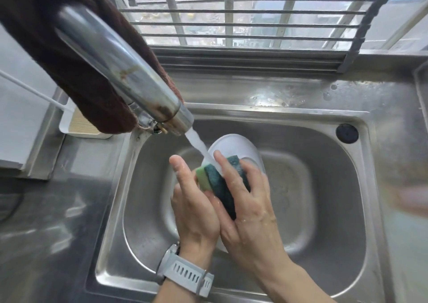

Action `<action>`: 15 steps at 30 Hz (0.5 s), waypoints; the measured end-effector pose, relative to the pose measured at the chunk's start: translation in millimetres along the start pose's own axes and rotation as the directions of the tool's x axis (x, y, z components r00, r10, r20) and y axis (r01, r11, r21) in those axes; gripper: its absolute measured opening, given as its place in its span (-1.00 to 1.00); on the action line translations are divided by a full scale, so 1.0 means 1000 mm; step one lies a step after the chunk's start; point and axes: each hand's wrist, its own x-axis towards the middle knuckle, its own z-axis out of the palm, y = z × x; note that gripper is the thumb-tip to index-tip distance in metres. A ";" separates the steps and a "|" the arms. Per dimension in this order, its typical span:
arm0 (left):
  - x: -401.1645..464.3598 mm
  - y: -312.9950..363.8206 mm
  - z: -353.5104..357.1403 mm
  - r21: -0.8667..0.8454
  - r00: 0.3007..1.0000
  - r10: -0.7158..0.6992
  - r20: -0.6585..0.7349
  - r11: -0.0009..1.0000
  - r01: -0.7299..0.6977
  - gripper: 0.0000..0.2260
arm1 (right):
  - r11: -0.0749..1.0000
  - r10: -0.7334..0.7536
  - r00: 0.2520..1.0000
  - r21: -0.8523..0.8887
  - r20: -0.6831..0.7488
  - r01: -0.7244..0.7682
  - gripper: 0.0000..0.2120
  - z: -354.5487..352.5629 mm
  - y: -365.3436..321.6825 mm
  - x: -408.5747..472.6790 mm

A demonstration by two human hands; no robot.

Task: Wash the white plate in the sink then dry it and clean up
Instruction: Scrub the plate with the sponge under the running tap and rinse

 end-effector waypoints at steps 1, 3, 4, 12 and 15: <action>-0.010 0.023 0.004 0.049 1.000 0.024 0.005 0.999 -0.024 -0.10 | 1.000 0.020 0.998 -0.006 0.067 -0.019 -0.48 0.005 0.011 -0.003; -0.019 0.039 0.000 0.121 0.989 0.149 -0.010 0.982 -0.146 -0.16 | 0.999 0.031 0.998 -0.021 0.053 -0.030 -0.44 0.007 0.018 -0.001; -0.018 0.032 0.000 0.178 0.981 0.194 -0.026 0.966 -0.187 -0.20 | 0.999 0.022 0.999 -0.042 0.035 -0.021 -0.45 0.007 0.017 0.004; -0.014 0.021 -0.004 0.283 0.971 0.202 -0.128 0.946 -0.160 -0.46 | 0.991 0.073 0.996 -0.113 0.042 -0.068 -0.47 0.008 0.018 0.059; -0.015 0.018 -0.010 0.229 0.970 0.142 -0.197 0.969 -0.095 -0.34 | 0.966 0.258 0.959 -0.016 0.119 -0.258 -0.55 0.005 0.036 0.081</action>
